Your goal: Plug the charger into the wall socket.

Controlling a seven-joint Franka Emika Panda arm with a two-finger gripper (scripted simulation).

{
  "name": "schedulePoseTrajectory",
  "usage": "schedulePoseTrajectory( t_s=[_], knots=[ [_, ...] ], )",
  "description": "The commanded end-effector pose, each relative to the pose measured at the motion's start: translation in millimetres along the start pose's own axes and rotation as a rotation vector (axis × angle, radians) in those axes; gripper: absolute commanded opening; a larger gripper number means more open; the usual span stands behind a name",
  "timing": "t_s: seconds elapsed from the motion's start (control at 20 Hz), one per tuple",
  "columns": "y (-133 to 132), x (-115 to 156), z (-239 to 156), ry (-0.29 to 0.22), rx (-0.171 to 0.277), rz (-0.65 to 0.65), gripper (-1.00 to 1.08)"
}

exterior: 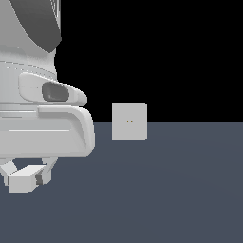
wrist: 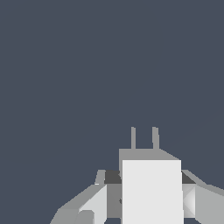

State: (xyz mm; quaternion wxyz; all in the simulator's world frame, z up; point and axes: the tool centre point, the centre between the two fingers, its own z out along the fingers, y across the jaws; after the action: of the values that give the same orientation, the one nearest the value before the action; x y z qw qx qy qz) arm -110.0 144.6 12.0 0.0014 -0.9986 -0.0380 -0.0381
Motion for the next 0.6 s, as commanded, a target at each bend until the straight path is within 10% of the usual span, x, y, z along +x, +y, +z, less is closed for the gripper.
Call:
schedulePoseTrajectory(
  t_s=[0.0,0.55],
  knots=[
    [0.1,0.3,0.3,0.0,0.0,0.0,-1.0],
    [10.0,3.6,-4.4,0.001,0.0,-0.001,-1.0]
  ],
)
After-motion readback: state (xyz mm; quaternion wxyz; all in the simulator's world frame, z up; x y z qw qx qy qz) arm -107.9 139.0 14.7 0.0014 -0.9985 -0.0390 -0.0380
